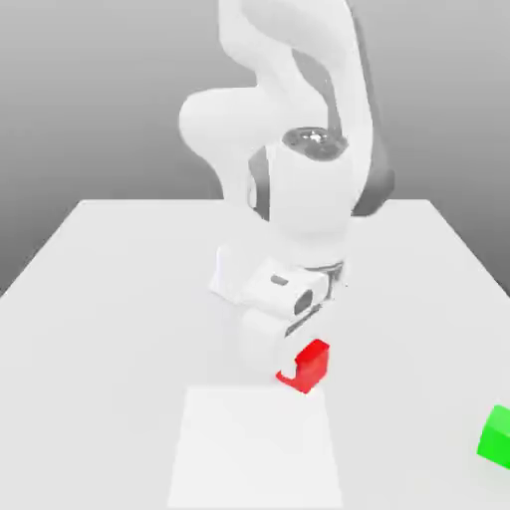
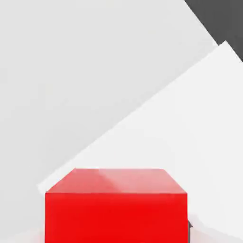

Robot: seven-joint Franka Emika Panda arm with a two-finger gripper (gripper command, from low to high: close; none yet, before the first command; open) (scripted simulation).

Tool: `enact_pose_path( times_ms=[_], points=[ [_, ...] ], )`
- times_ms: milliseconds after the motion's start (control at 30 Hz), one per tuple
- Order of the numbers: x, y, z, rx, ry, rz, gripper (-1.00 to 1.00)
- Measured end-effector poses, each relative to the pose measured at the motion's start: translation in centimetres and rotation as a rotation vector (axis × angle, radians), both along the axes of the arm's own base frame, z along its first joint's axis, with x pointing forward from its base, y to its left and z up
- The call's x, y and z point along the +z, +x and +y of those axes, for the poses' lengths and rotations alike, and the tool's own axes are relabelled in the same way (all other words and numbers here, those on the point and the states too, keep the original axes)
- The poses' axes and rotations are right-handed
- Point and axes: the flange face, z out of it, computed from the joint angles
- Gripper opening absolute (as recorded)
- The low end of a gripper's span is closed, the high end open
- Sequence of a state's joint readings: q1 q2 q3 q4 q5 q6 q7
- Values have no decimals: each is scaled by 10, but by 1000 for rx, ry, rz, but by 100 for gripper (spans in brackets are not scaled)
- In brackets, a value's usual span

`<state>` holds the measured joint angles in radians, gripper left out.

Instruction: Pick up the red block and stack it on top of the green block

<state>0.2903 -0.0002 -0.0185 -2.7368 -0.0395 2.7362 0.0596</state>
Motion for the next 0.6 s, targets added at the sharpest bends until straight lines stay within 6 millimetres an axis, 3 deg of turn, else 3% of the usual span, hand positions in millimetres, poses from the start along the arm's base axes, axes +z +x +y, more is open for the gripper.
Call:
enact_pose_path(
  times_ms=[200, 333, 400, 467, 500, 600],
  points=[
    [14, 28, 110, 226, -1, 0, -100],
    [23, 28, 189, 372, 10, 6, -100],
    [8, 26, 209, 408, 13, 8, -100],
    [-18, 25, 214, 416, 13, 8, -100],
    [-32, 25, 215, 418, 13, 9, 100],
    [-32, 25, 215, 418, 13, 9, 100]
  ],
)
